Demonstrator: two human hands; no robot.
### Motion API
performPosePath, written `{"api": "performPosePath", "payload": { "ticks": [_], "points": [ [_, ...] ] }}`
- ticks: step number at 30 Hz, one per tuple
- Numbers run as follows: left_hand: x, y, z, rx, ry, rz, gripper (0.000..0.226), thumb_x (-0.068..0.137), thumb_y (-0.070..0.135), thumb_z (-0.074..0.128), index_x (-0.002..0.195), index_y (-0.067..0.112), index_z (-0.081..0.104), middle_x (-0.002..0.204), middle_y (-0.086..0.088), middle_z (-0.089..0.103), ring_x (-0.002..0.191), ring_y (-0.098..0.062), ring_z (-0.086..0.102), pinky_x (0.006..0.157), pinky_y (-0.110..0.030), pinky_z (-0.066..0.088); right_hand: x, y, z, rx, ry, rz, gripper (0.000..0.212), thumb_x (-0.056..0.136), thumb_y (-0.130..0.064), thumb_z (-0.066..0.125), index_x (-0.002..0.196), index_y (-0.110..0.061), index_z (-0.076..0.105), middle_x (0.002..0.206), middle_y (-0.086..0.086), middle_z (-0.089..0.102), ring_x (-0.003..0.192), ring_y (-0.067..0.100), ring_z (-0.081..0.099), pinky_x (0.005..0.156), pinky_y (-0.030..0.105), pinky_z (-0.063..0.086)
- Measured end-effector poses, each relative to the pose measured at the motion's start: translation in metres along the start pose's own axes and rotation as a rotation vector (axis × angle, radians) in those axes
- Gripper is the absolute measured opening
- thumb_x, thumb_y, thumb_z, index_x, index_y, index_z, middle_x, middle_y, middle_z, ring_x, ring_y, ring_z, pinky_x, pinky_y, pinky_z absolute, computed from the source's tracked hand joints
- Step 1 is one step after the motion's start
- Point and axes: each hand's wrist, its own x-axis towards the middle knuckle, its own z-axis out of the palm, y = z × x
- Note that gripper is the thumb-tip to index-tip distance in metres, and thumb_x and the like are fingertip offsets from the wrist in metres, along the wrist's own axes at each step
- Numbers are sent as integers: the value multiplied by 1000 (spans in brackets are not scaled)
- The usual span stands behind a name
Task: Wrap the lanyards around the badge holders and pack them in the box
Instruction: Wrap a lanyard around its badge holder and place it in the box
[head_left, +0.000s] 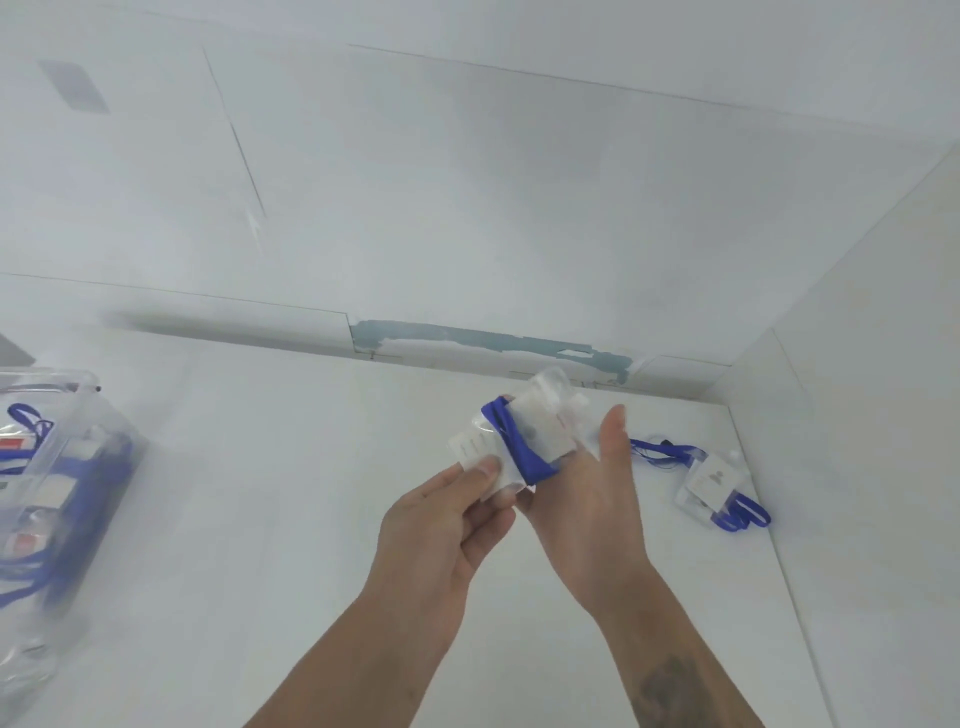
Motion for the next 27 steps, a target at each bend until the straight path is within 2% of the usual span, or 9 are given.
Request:
{"api": "performPosePath", "payload": {
  "ticks": [3,4,8,11,14,19,22,24,27],
  "points": [
    [1,8,-15,54,-32,-50,13,90,12,67,100,6,73,95,-8,77,82,-17,73,82,-32,57,6,8,15,-319,96,-107,19,96,-30,57,102,-21,72,97,7,72,89,24,67,81,42,51],
    [2,13,-24,137,-61,-60,14,89,13,68,100,7,74,96,-8,76,83,-19,73,83,-34,58,8,9,18,-378,129,-106,17,97,-25,57,95,-23,73,91,6,70,85,24,64,77,43,48],
    [5,47,-59,498,-95,109,25,85,22,73,109,22,72,104,1,75,92,-17,73,87,-36,58,7,5,35,-626,120,-47,18,95,-29,59,86,-21,73,77,3,63,73,19,57,65,36,43],
    [3,72,-70,654,-90,307,15,84,26,74,99,25,76,92,5,76,83,-12,73,80,-29,60,2,0,47,-854,61,-21,26,94,-33,60,80,-11,65,65,-3,54,59,11,48,57,18,38],
    [3,81,-76,764,-140,360,7,85,20,74,90,20,78,82,-2,77,73,-12,71,76,-26,61,-4,-3,58,-969,4,-5,32,97,-29,58,67,-17,55,51,-15,43,46,2,39,45,8,30],
    [-1,78,-86,827,-225,259,9,88,17,70,93,17,78,84,-6,77,76,-14,72,77,-27,61,-19,3,60,-1040,-31,49,30,96,-36,57,83,-9,61,67,-5,51,58,7,46,53,13,36],
    [-5,71,-88,842,-241,240,9,90,15,69,92,15,78,79,-6,76,73,-13,70,76,-28,61,-27,10,54,-993,-29,58,22,95,-36,59,92,-16,68,78,1,64,67,9,57,60,19,43],
    [-8,64,-85,824,-216,252,10,90,13,67,92,13,77,75,-5,74,70,-12,70,74,-28,61,-34,11,48,-884,45,14,12,93,-33,63,99,-24,70,88,-2,72,73,7,65,62,19,50],
    [-11,55,-82,805,-160,274,9,91,12,67,92,12,76,72,-3,73,68,-12,69,72,-28,61,-45,13,34,-678,198,-28,12,90,-23,69,102,-23,69,94,-1,75,81,13,71,69,29,60]
  ]
}}
